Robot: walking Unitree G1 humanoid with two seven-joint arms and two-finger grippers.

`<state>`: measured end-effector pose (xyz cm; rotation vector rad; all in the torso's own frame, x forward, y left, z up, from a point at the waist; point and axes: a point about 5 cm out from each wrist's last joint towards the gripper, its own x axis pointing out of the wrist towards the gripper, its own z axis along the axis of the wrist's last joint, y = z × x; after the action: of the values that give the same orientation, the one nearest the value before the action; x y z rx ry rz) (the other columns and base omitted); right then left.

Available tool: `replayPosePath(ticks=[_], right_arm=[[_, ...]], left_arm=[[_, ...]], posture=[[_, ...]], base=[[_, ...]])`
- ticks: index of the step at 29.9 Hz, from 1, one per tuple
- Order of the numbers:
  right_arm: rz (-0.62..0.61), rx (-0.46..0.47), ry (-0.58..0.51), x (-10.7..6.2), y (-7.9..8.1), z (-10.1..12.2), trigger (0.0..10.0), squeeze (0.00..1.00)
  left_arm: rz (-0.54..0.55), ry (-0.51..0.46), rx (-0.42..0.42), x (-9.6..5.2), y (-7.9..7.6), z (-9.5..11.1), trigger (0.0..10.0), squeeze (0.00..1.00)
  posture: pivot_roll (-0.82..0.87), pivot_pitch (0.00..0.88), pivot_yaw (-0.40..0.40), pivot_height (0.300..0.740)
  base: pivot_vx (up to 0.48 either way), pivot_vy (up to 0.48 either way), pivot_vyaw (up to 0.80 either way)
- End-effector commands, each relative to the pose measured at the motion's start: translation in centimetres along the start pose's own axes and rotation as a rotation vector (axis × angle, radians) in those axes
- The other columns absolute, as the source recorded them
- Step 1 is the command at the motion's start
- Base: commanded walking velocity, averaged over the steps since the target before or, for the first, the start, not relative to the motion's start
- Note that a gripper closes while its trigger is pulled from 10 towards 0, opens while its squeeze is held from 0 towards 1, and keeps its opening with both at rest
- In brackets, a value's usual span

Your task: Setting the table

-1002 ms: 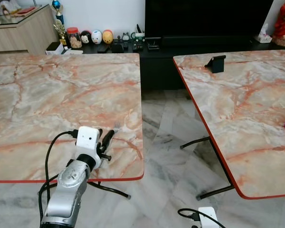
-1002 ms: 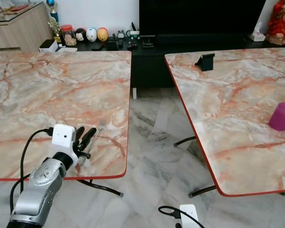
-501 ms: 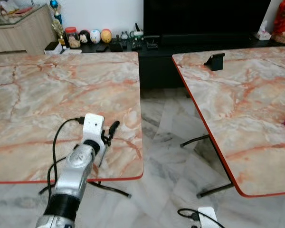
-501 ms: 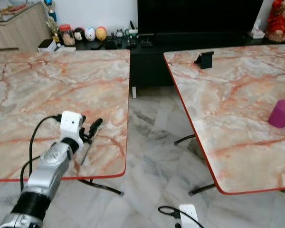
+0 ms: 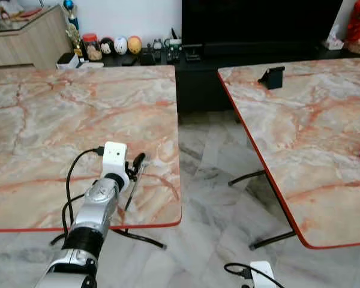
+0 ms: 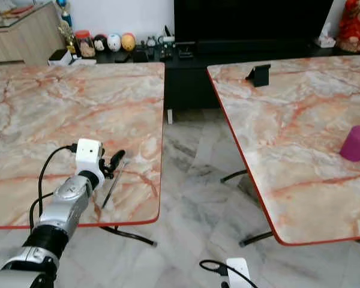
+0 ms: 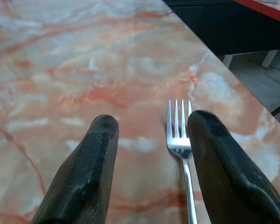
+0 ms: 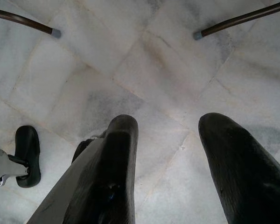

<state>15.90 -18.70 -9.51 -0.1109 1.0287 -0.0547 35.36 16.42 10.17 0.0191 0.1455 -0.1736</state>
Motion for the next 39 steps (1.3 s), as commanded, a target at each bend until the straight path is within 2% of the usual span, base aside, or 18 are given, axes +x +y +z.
replayPosePath(ticks=[1,15,29,39], right_arm=[[-0.003,0.005,-0.004,0.0,0.0,0.1,10.0,0.0],[-0.003,-0.001,-0.007,0.0,0.0,0.1,10.0,0.0],[-0.001,0.002,-0.007,0.0,0.1,0.1,10.0,0.0],[0.001,-0.003,-0.007,0.0,0.1,0.1,10.0,0.0]], left_arm=[[-0.004,0.018,-0.046,0.1,0.2,-0.3,10.0,0.0],[-0.02,0.033,-0.048,0.4,0.2,-0.8,10.0,0.0],[-0.106,0.093,0.093,0.2,-0.8,-2.3,10.0,0.0],[-0.126,0.127,0.115,0.0,-1.1,-3.0,10.0,0.0]], posture=[[-0.02,0.0,0.025,0.707],[-0.02,0.0,0.023,0.707],[-0.02,0.0,0.028,0.707],[-0.02,0.0,0.028,0.707]], base=[[0.0,0.0,0.0],[0.0,0.0,0.0],[0.0,0.0,0.0],[0.0,0.0,0.0]])
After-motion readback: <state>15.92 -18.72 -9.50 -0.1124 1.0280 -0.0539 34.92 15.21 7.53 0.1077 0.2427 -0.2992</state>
